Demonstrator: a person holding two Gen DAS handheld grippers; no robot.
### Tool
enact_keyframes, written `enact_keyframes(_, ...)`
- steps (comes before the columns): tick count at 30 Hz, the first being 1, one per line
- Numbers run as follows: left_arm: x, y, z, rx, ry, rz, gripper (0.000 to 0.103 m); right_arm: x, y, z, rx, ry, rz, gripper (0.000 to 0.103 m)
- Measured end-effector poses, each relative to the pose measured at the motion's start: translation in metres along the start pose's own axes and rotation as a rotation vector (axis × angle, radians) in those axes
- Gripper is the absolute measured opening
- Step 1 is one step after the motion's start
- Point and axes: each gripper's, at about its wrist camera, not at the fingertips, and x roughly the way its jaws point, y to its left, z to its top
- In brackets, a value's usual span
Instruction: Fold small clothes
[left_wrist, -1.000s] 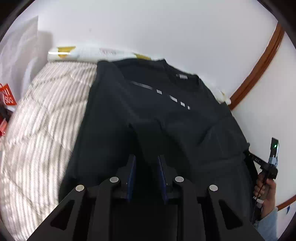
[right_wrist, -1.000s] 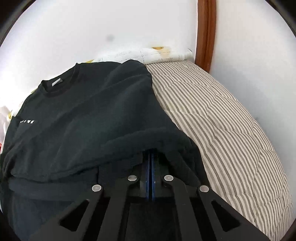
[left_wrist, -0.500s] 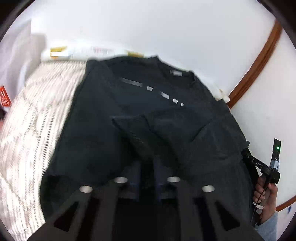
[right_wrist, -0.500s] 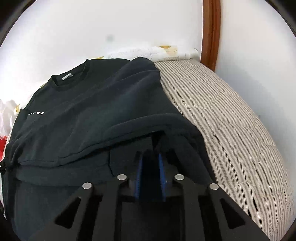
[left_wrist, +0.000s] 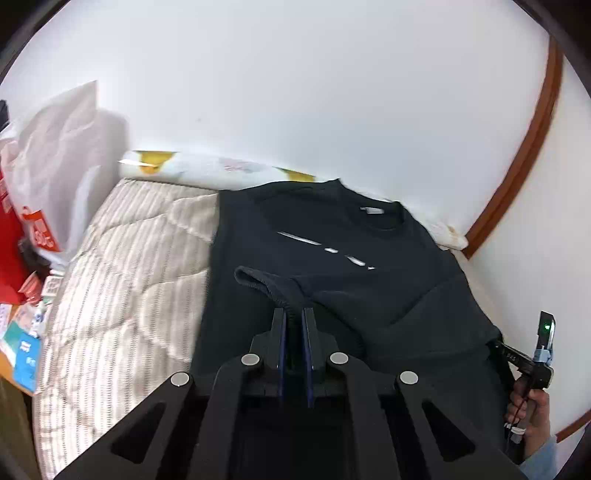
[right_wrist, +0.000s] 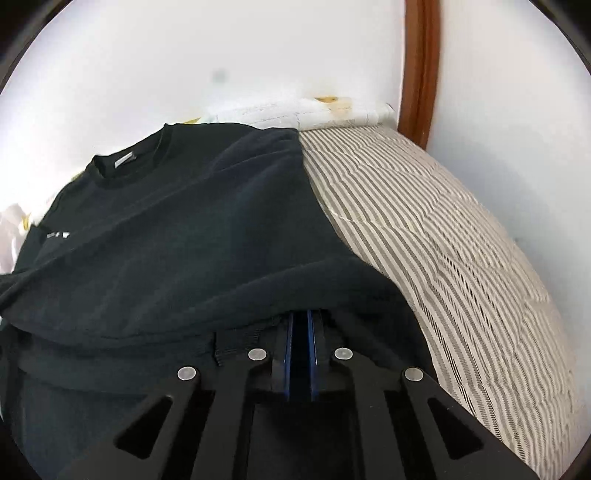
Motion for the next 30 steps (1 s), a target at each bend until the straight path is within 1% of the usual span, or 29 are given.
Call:
enact_keyframes(3, 0.007, 0.014, -0.009, -0.010, 0.033, 0.033, 0.008, -0.002, 0.002, -0.002, -0.014, 0.012, -0.011, 0.007)
enact_keyframes(6, 0.018, 0.019, -0.021, -0.014, 0.080, 0.044, 0.008, -0.012, 0.001, -0.003, -0.036, 0.040, 0.004, 0.010)
enact_keyframes(8, 0.025, 0.017, -0.027, 0.003, 0.102, 0.070, 0.009, -0.027, -0.001, -0.003, -0.052, 0.022, 0.024, 0.010)
enact_keyframes(11, 0.031, 0.015, -0.033, 0.016, 0.122, 0.104, 0.012, -0.051, 0.001, 0.002, -0.074, -0.041, 0.042, 0.012)
enact_keyframes(13, 0.030, 0.015, -0.036, 0.015, 0.120, 0.112, 0.012, -0.053, 0.007, 0.009, -0.094, -0.064, 0.050, 0.022)
enact_keyframes(14, 0.030, 0.014, -0.037, 0.015, 0.122, 0.117, 0.013, -0.047, 0.010, 0.011, -0.103, -0.060, 0.047, 0.023)
enact_keyframes(16, 0.027, 0.013, -0.037, 0.015, 0.127, 0.130, 0.014, -0.028, 0.014, 0.014, -0.124, -0.024, 0.026, 0.024)
enact_keyframes(18, 0.021, 0.012, -0.039, 0.012, 0.132, 0.138, 0.014, -0.003, 0.015, 0.011, -0.147, 0.050, 0.004, 0.023)
enact_keyframes(19, 0.019, 0.012, -0.039, 0.015, 0.131, 0.142, 0.014, 0.002, 0.013, 0.009, -0.151, 0.061, -0.003, 0.022)
enact_keyframes(20, 0.015, 0.011, -0.040, 0.019, 0.127, 0.148, 0.014, -0.002, 0.012, 0.007, -0.154, 0.040, -0.003, 0.021)
enact_keyframes(22, 0.010, 0.009, -0.043, 0.021, 0.118, 0.156, 0.014, -0.006, 0.010, 0.003, -0.167, 0.061, -0.023, 0.021)
enact_keyframes(23, 0.006, 0.008, -0.044, 0.018, 0.113, 0.158, 0.014, -0.012, 0.008, 0.000, -0.167, 0.057, -0.036, 0.021)
enact_keyframes(25, -0.001, 0.006, -0.047, 0.008, 0.106, 0.157, 0.014, -0.024, 0.003, -0.007, -0.156, 0.044, -0.040, 0.026)
enact_keyframes(27, -0.011, 0.001, -0.051, 0.011, 0.098, 0.153, 0.014, -0.039, -0.002, -0.016, -0.141, 0.034, -0.024, 0.028)
enact_keyframes(28, -0.015, -0.001, -0.053, 0.018, 0.092, 0.158, 0.014, -0.045, -0.004, -0.019, -0.135, 0.026, -0.018, 0.030)
enact_keyframes(30, -0.028, -0.010, -0.058, 0.042, 0.071, 0.184, 0.014, -0.060, -0.007, -0.027, -0.127, 0.003, -0.014, 0.031)
